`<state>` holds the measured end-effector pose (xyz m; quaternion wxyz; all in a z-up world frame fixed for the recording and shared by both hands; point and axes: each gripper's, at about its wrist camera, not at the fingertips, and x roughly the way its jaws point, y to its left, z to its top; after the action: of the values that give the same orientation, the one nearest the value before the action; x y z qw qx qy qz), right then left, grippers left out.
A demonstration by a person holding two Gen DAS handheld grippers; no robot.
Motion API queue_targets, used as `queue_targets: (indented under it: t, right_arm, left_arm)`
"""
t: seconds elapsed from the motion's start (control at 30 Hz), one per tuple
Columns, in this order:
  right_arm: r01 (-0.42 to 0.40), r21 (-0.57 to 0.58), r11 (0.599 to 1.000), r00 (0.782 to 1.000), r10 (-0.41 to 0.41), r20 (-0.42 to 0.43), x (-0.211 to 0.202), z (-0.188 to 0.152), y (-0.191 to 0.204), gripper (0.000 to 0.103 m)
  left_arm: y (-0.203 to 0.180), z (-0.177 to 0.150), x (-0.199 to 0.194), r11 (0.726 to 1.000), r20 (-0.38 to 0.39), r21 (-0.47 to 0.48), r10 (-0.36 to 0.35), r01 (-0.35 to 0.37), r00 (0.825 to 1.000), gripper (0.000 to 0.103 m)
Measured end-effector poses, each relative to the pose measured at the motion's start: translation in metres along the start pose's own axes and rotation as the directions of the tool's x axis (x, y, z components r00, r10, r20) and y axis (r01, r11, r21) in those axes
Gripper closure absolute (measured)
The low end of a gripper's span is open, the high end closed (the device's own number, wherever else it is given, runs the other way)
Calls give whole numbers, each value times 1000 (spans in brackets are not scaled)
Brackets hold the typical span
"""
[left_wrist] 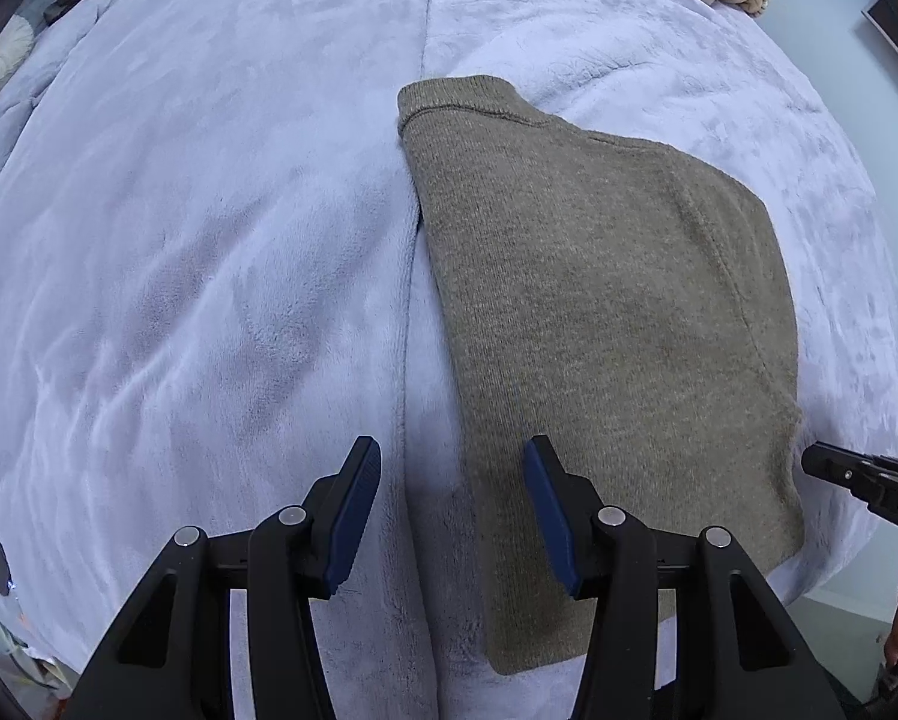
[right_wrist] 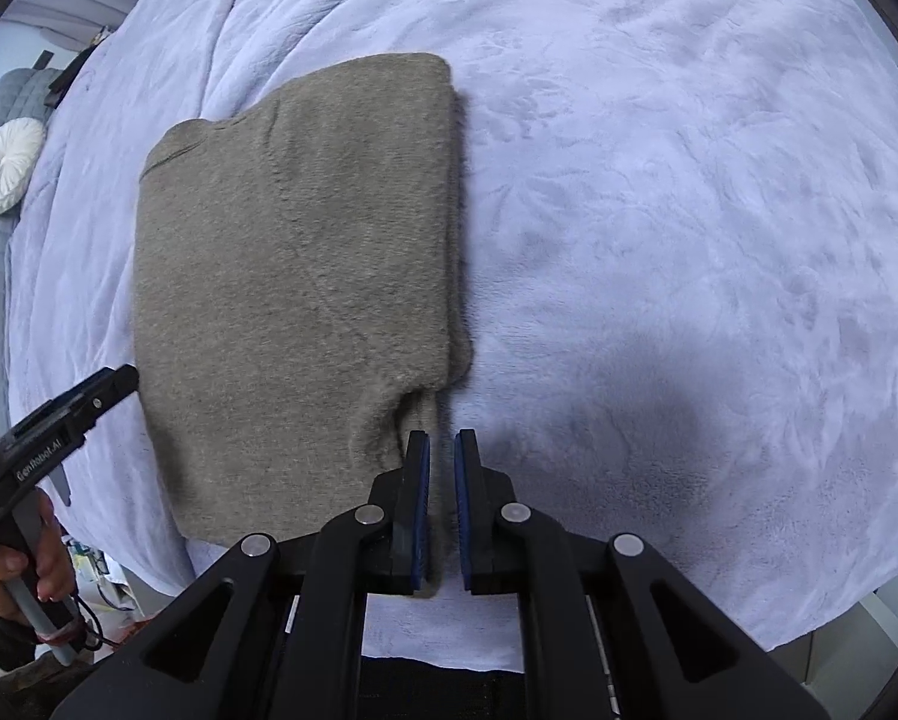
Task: Fold small clothes
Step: 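Lay the folded sweater down and press it flat with the right gripper, then open the right gripper and lift it off the sweater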
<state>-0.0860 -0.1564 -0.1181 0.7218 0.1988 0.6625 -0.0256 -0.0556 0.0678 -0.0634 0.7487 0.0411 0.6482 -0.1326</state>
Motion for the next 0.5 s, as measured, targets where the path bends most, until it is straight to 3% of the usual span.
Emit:
queue_targets:
  t: [0.2,0.5]
  right_arm:
    - [1,-9,1000,1000,0,10,-3,0,21,94]
    - [26,-38,999,999,-25,26,-12,15,53,92]
  left_arm:
    - [3,-10,-4,1000,-40,-5,-4,3,999,51]
    - [3,-3,-35,1000,10,-21,-7,7,1000,51]
